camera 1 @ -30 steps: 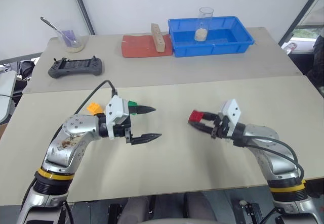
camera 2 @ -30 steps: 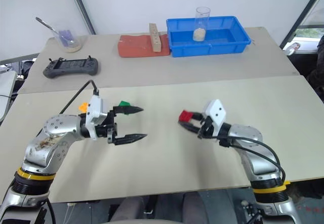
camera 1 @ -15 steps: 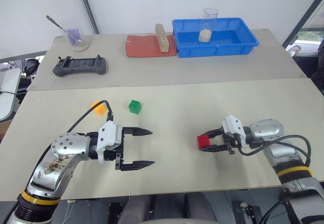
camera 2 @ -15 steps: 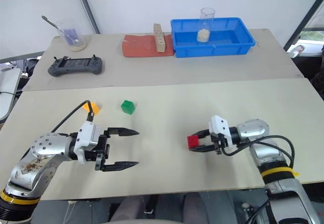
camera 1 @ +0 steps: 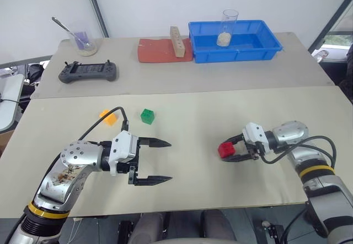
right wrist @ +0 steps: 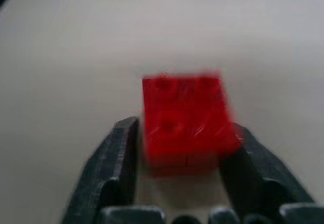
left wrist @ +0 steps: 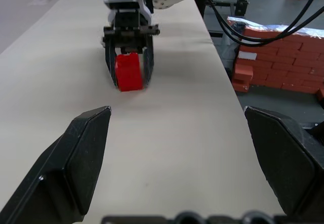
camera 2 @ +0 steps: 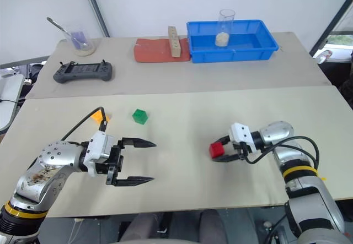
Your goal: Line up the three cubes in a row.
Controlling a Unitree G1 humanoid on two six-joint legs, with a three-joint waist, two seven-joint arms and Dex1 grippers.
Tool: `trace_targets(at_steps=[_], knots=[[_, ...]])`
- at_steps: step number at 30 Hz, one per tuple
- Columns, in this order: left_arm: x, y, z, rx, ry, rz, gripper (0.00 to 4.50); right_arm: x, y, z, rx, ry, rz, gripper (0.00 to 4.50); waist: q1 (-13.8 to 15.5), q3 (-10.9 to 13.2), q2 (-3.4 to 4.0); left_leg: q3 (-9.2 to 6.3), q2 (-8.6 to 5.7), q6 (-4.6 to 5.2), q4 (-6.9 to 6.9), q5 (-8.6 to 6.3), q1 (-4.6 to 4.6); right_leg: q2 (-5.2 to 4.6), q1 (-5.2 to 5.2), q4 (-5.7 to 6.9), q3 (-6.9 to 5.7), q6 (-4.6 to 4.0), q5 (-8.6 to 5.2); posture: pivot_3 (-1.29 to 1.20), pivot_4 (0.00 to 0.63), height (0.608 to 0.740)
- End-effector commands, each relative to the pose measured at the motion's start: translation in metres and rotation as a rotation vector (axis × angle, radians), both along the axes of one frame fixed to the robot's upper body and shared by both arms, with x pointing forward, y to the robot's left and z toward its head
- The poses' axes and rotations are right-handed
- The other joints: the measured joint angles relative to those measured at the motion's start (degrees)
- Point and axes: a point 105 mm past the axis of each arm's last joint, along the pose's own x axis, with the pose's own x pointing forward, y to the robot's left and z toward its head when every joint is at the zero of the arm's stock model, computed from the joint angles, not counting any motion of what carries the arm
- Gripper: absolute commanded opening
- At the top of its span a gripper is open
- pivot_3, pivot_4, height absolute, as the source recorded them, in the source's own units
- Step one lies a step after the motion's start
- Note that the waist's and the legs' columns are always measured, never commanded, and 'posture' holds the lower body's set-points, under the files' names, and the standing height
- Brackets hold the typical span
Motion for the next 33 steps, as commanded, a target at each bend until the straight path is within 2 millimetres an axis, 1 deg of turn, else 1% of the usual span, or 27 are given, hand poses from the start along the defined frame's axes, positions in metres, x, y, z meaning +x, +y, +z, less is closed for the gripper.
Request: trace_targets(at_steps=[1, 2, 5, 6, 9, 12, 15, 16, 19, 22, 24, 26, 29, 33], knots=[[-0.003, -0.003, 0.003, -0.017, -0.025, -0.023, 4.50, -0.001, -0.012, 0.003, -0.056, 0.016, 0.017, 4.17, -0.10, 0.00, 0.00, 0.00, 0.00, 0.00, 0.00, 0.00, 0.00, 0.00, 0.00, 0.00, 0.00, 0.00, 0.00, 0.00, 0.150, 0.740], [-0.002, -0.003, 0.003, -0.020, -0.020, -0.019, 4.50, -0.001, -0.014, 0.004, -0.061, 0.013, 0.014, 4.49, -0.05, 0.00, 0.00, 0.00, 0.00, 0.00, 0.00, 0.00, 0.00, 0.00, 0.01, 0.00, 0.01, 0.00, 0.00, 0.00, 0.150, 0.740], [0.001, -0.003, 0.001, -0.032, -0.009, 0.007, 4.50, 0.002, -0.020, 0.011, -0.063, -0.001, -0.005, 4.49, 0.04, 0.00, 0.00, 0.00, 0.00, 0.00, 0.00, 0.00, 0.00, -0.01, 0.00, -0.01, 0.00, 0.00, 0.00, 0.00, 0.150, 0.740], [0.005, -0.002, 0.001, -0.041, -0.008, 0.039, 4.50, 0.002, -0.023, 0.016, -0.053, -0.009, -0.021, 4.49, 0.06, 0.00, 0.00, 0.00, 0.00, 0.00, 0.00, 0.00, -0.01, -0.01, 0.00, -0.01, 0.00, 0.00, 0.00, 0.00, 0.150, 0.740], [0.020, 0.004, 0.000, -0.080, -0.006, 0.179, 4.50, 0.001, -0.028, 0.033, -0.002, -0.027, -0.064, 4.49, 0.25, 0.00, 0.00, 0.00, 0.00, 0.00, 0.00, 0.00, -0.05, -0.03, 0.00, 0.00, 0.01, 0.00, 0.00, 0.00, 0.150, 0.740], [0.034, 0.012, -0.002, -0.118, -0.011, 0.337, 4.50, -0.005, -0.022, 0.053, 0.085, -0.028, -0.127, 4.49, 0.48, 0.00, 0.00, 0.00, 0.00, 0.00, 0.02, 0.00, -0.24, -0.04, -0.03, 0.05, 0.02, 0.00, 0.00, 0.00, 0.150, 0.740], [0.045, 0.023, -0.005, -0.169, -0.017, 0.532, 4.50, -0.016, -0.004, 0.085, 0.217, -0.059, -0.192, 4.49, 0.47, 0.00, 0.00, 0.00, 0.01, 0.00, -0.01, 0.00, -0.28, -0.05, -0.07, 0.05, 0.02, 0.00, 0.00, 0.00, 0.150, 0.740], [0.048, 0.026, -0.006, -0.182, -0.016, 0.580, 4.50, -0.019, 0.001, 0.092, 0.245, -0.062, -0.210, 4.49, 0.42, 0.00, -0.01, 0.00, 0.02, 0.00, -0.03, 0.00, -0.28, -0.08, -0.07, 0.05, 0.06, 0.00, 0.00, 0.00, 0.150, 0.740], [0.063, 0.036, -0.010, -0.239, -0.039, 0.783, 4.50, -0.035, 0.032, 0.122, 0.373, -0.050, -0.253, 4.49, 0.71, 0.01, -0.01, 0.00, 0.02, -0.01, -0.02, 0.00, -0.27, -0.11, -0.06, 0.05, 0.08, 0.00, 0.00, 0.00, 0.150, 0.740], [0.077, 0.048, -0.013, -0.280, -0.094, 0.961, 4.50, -0.049, 0.061, 0.139, 0.439, -0.038, -0.259, 4.49, 1.12, 0.02, -0.05, -0.01, 0.02, -0.01, 0.02, -0.01, -0.29, -0.12, -0.04, 0.03, 0.06, 0.00, 0.00, 0.00, 0.150, 0.740], [0.083, 0.053, -0.019, -0.281, -0.115, 1.036, 4.50, -0.056, 0.076, 0.144, 0.453, -0.030, -0.255, 4.49, 1.40, 0.04, -0.09, 0.00, 0.01, -0.01, 0.03, -0.01, -0.29, -0.12, -0.04, 0.01, 0.04, 0.00, 0.00, 0.00, 0.150, 0.740], [0.087, 0.055, -0.028, -0.274, -0.109, 1.072, 4.50, -0.060, 0.085, 0.146, 0.453, -0.026, -0.248, 4.49, 1.60, 0.05, -0.11, 0.00, -0.03, -0.01, 0.05, -0.01, -0.32, -0.14, -0.05, 0.01, 0.04, 0.00, 0.00, 0.00, 0.150, 0.740], [0.098, 0.055, -0.036, -0.277, -0.105, 1.105, 4.50, -0.062, 0.089, 0.149, 0.464, -0.021, -0.260, 4.49, 2.10, 0.08, -0.16, 0.00, -0.06, 0.00, 0.11, -0.01, -0.33, -0.14, -0.07, 0.00, -0.01, 0.00, 0.00, 0.00, 0.150, 0.740], [0.119, 0.053, -0.043, -0.282, -0.055, 1.107, 4.50, -0.062, 0.089, 0.151, 0.461, -0.026, -0.272, 4.49, 2.45, 0.11, -0.21, -0.01, -0.07, 0.02, 0.24, -0.02, -0.34, -0.13, -0.08, 0.00, -0.10, 0.00, 0.00, 0.00, 0.150, 0.740]])
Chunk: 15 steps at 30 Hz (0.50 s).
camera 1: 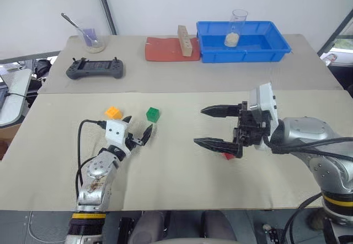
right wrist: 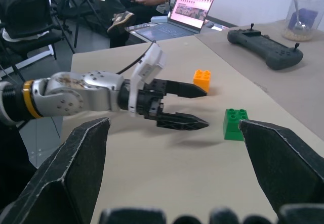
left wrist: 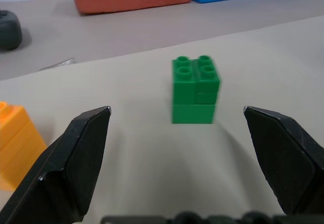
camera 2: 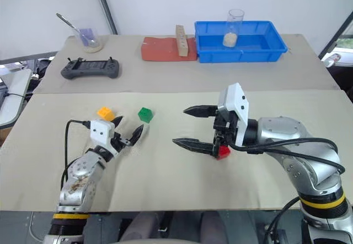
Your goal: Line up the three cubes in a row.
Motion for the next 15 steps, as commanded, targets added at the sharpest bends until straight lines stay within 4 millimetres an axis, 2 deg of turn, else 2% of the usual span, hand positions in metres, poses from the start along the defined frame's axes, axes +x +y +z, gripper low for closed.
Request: trace_targets(at_steps=[1, 6, 11, 14, 15], knots=[[0.014, -0.005, 0.005, -0.014, -0.020, -0.027, 4.50, -0.006, 0.002, 0.013, 0.009, -0.057, 0.006, 4.49, -0.04, 0.00, -0.01, 0.00, -0.01, 0.02, 0.01, -0.01, -0.01, 0.00, 0.01, 0.00, 0.00, 0.00, 0.00, 0.00, 0.150, 0.740], [0.022, -0.014, -0.004, -0.004, 0.018, -0.106, 4.50, -0.006, 0.001, 0.013, 0.005, -0.065, -0.003, 4.49, -0.61, 0.00, -0.04, 0.01, -0.02, 0.07, 0.02, -0.04, -0.06, 0.01, 0.02, 0.06, 0.01, 0.00, 0.00, 0.00, 0.150, 0.740], [0.028, -0.011, -0.005, 0.030, -0.001, -0.084, 4.50, -0.004, 0.000, 0.014, 0.003, -0.072, -0.010, 4.49, -0.75, 0.00, -0.04, 0.01, -0.02, 0.07, 0.03, -0.04, -0.04, 0.01, 0.05, 0.07, 0.00, 0.00, 0.00, 0.00, 0.150, 0.740], [0.030, -0.009, -0.003, 0.032, -0.013, -0.074, 3.63, -0.004, 0.001, 0.015, 0.006, -0.074, -0.016, 4.50, -0.76, 0.00, -0.04, 0.01, -0.02, 0.07, 0.05, -0.04, -0.05, 0.01, 0.04, 0.06, 0.00, 0.00, 0.00, 0.00, 0.150, 0.740], [0.030, -0.009, -0.003, 0.033, -0.015, -0.074, 3.16, -0.003, 0.001, 0.015, 0.006, -0.074, -0.018, 4.50, -0.78, 0.00, -0.04, 0.01, -0.02, 0.07, 0.05, -0.04, -0.05, 0.01, 0.04, 0.07, 0.00, 0.00, 0.00, 0.00, 0.150, 0.740]])
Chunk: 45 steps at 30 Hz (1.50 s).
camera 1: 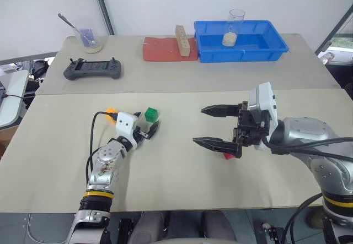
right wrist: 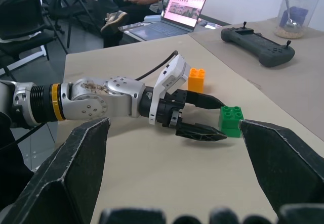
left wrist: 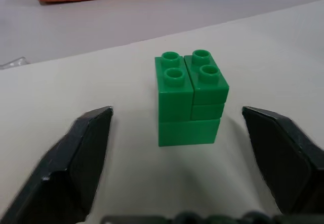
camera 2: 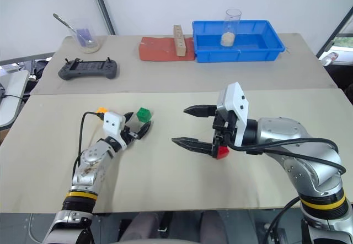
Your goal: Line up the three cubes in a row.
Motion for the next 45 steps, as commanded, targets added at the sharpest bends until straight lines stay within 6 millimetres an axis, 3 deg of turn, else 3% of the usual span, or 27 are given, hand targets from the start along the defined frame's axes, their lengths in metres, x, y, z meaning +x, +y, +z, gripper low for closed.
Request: trace_targets(at_steps=[1, 4, 8, 10, 14, 17, 19, 26, 45], knots=[[0.004, 0.003, 0.008, 0.014, -0.042, 0.011, 2.69, -0.003, 0.000, 0.013, 0.005, -0.062, -0.004, 4.50, -0.02, 0.00, 0.00, 0.00, 0.00, 0.00, 0.00, 0.00, 0.00, 0.00, 0.00, 0.00, 0.00, 0.00, 0.00, 0.00, 0.150, 0.740], [0.004, 0.002, 0.009, 0.014, -0.045, 0.007, 1.27, -0.002, -0.001, 0.013, 0.003, -0.061, -0.012, 4.50, -0.07, 0.00, 0.00, 0.00, 0.00, 0.00, 0.00, 0.00, 0.00, 0.00, 0.00, 0.00, 0.00, 0.00, 0.00, 0.00, 0.150, 0.740], [0.003, -0.002, 0.014, 0.014, -0.054, -0.026, 1.26, 0.000, -0.004, 0.013, -0.003, -0.060, -0.026, 4.50, -0.06, 0.00, 0.00, 0.00, 0.00, 0.00, 0.00, 0.00, -0.01, 0.00, -0.01, 0.00, 0.00, 0.00, 0.00, 0.00, 0.150, 0.740], [-0.005, -0.014, 0.017, 0.041, -0.060, -0.126, 1.26, -0.001, -0.008, 0.012, -0.019, -0.061, -0.027, 4.50, -0.10, 0.01, -0.01, 0.00, 0.00, 0.00, 0.00, 0.00, -0.01, 0.00, -0.01, 0.00, 0.00, 0.00, 0.00, 0.00, 0.150, 0.740], [-0.050, -0.047, 0.022, 0.095, -0.041, -0.493, 1.26, -0.009, -0.021, 0.007, -0.082, -0.054, -0.005, 4.50, -0.36, 0.01, -0.01, 0.00, 0.00, 0.04, 0.00, -0.03, -0.06, -0.01, -0.02, -0.02, 0.00, 0.00, 0.00, 0.00, 0.150, 0.740], [-0.087, -0.061, 0.017, 0.166, -0.002, -0.780, 1.26, -0.018, -0.040, -0.005, -0.190, -0.033, 0.025, 4.50, -0.50, 0.00, 0.02, 0.00, 0.01, 0.06, -0.01, -0.04, -0.10, -0.03, -0.02, -0.08, 0.01, 0.00, 0.00, 0.00, 0.150, 0.740], [-0.098, -0.068, 0.012, 0.193, 0.017, -0.887, 1.26, -0.020, -0.053, -0.016, -0.249, -0.019, 0.032, 4.50, -0.50, 0.00, 0.02, 0.00, 0.03, 0.06, -0.01, -0.04, -0.09, -0.03, 0.00, -0.11, 0.01, -0.01, 0.00, 0.00, 0.150, 0.740], [-0.091, -0.100, -0.002, 0.211, 0.012, -0.970, 1.26, -0.025, -0.079, -0.040, -0.341, 0.009, 0.024, 4.50, -0.19, 0.02, -0.02, 0.01, 0.04, 0.08, 0.05, -0.04, -0.02, -0.02, 0.12, -0.17, -0.03, 0.00, -0.01, 0.00, 0.150, 0.740], [-0.075, -0.120, -0.008, 0.237, -0.021, -0.961, 1.26, -0.019, -0.079, -0.039, -0.316, -0.003, -0.019, 4.50, -0.46, 0.04, -0.05, 0.00, 0.04, 0.10, 0.14, -0.06, -0.03, 0.00, 0.15, -0.09, -0.04, 0.01, 0.00, 0.00, 0.150, 0.740]])
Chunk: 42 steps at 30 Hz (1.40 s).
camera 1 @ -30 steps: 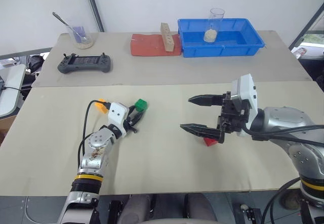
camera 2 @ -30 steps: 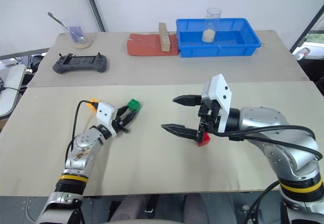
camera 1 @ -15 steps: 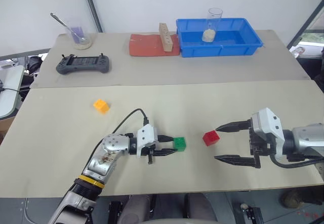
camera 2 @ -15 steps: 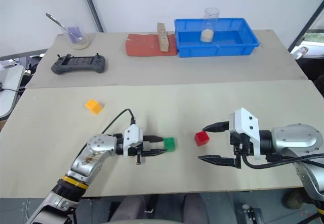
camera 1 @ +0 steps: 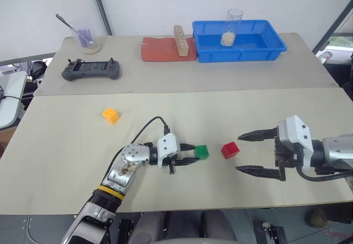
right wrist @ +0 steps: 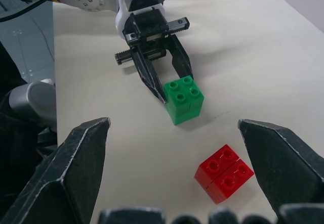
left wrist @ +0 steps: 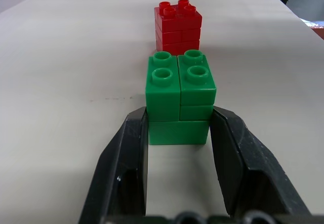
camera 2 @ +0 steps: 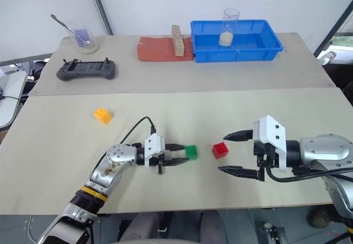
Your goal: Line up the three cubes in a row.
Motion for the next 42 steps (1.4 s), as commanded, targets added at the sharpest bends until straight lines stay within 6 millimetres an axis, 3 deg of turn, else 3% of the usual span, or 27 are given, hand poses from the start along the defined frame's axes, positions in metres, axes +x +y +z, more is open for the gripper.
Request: trace_targets(at_steps=[1, 5, 8, 14, 19, 24, 31, 36, 42], knots=[[-0.001, -0.002, 0.002, 0.008, -0.014, -0.033, 1.26, 0.000, 0.004, 0.007, 0.008, -0.043, 0.016, 4.50, 0.02, 0.00, 0.00, 0.00, 0.00, 0.00, 0.00, 0.00, 0.00, 0.00, 0.01, 0.00, 0.00, 0.00, 0.00, 0.00, 0.150, 0.740], [0.000, 0.000, 0.001, 0.008, -0.009, -0.041, 3.28, 0.000, 0.006, 0.007, 0.013, -0.042, 0.017, 4.50, -0.02, 0.00, 0.00, 0.00, 0.00, 0.00, 0.00, 0.00, 0.00, 0.00, -0.01, 0.01, 0.00, 0.00, 0.00, 0.00, 0.150, 0.740], [0.001, 0.004, 0.001, 0.016, -0.001, -0.038, 4.43, -0.001, 0.009, 0.008, 0.020, -0.040, 0.022, 4.50, -0.05, 0.00, 0.00, 0.00, 0.00, 0.00, 0.00, 0.00, 0.00, 0.00, -0.01, 0.01, 0.00, 0.00, 0.00, 0.00, 0.150, 0.740], [-0.008, 0.038, -0.002, 0.053, 0.038, 0.014, 4.43, 0.001, 0.013, 0.011, 0.025, -0.044, 0.028, 4.50, -0.91, -0.01, 0.03, 0.00, 0.02, 0.00, -0.04, 0.00, 0.02, 0.03, -0.06, 0.05, 0.03, 0.00, 0.00, 0.00, 0.150, 0.740], [-0.014, 0.093, 0.011, 0.054, 0.030, 0.204, 4.43, 0.008, 0.018, 0.020, 0.055, -0.068, 0.042, 4.50, -1.45, -0.02, 0.04, 0.00, 0.09, -0.01, -0.14, -0.01, 0.05, 0.04, -0.12, 0.05, 0.05, -0.01, 0.00, 0.00, 0.150, 0.740], [-0.006, 0.149, 0.040, -0.051, -0.020, 0.584, 4.43, 0.020, 0.036, 0.041, 0.145, -0.093, 0.065, 4.50, -0.83, 0.00, 0.02, -0.01, 0.09, -0.01, -0.12, -0.01, 0.10, -0.02, -0.25, -0.07, 0.04, -0.01, 0.00, 0.00, 0.150, 0.740], [-0.010, 0.223, 0.038, -0.115, -0.029, 1.020, 4.43, 0.027, 0.066, 0.071, 0.251, -0.080, 0.130, 4.50, -0.12, 0.01, 0.01, -0.01, 0.08, -0.04, -0.12, -0.08, 0.10, -0.02, -0.26, -0.06, 0.02, -0.01, 0.00, 0.00, 0.150, 0.740], [0.008, 0.249, 0.045, -0.096, -0.023, 1.035, 4.43, 0.027, 0.078, 0.082, 0.270, -0.070, 0.183, 4.50, 0.20, 0.01, -0.01, -0.02, 0.08, -0.05, -0.10, -0.07, 0.11, -0.02, -0.27, -0.04, -0.01, -0.01, 0.00, 0.00, 0.150, 0.740], [0.032, 0.255, 0.049, -0.095, -0.015, 1.003, 4.43, 0.031, 0.085, 0.089, 0.281, -0.085, 0.201, 4.50, -0.26, 0.02, -0.02, -0.02, 0.04, -0.07, -0.10, -0.15, 0.10, -0.04, -0.30, -0.03, -0.01, -0.01, 0.01, 0.00, 0.150, 0.740]])
